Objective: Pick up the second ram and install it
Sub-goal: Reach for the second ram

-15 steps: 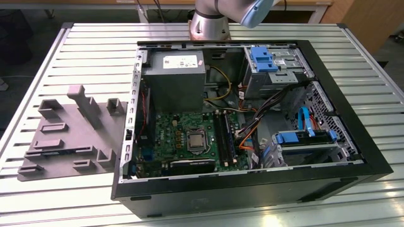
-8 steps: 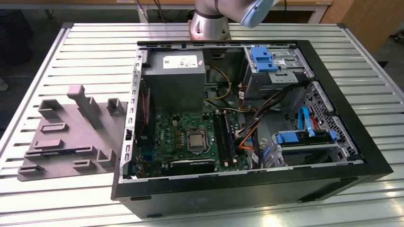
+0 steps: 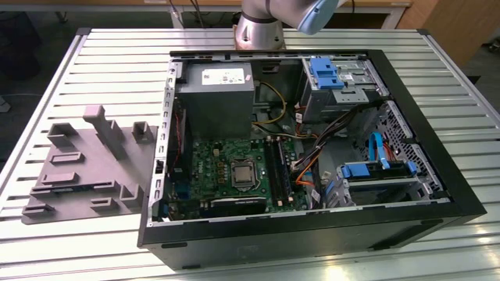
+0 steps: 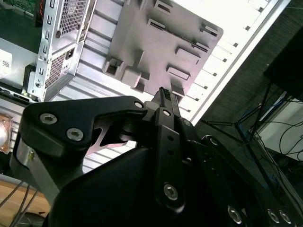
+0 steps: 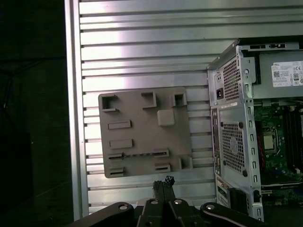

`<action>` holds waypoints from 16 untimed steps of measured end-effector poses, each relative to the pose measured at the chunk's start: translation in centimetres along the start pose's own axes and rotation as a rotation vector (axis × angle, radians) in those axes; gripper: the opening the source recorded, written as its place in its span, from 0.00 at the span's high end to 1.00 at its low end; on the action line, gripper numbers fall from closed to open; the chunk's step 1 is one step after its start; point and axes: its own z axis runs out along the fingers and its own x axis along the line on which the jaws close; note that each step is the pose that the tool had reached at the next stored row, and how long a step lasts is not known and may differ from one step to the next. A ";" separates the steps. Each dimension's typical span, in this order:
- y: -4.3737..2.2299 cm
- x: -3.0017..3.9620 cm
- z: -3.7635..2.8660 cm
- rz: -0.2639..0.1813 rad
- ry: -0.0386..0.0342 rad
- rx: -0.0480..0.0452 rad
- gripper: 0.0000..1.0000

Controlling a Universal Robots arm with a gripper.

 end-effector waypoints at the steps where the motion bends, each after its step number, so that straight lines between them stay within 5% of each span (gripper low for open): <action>1: 0.00 0.00 0.05 0.000 0.0000 0.0000 0.89; 16: -0.07 0.07 0.54 0.000 0.0001 0.0000 0.89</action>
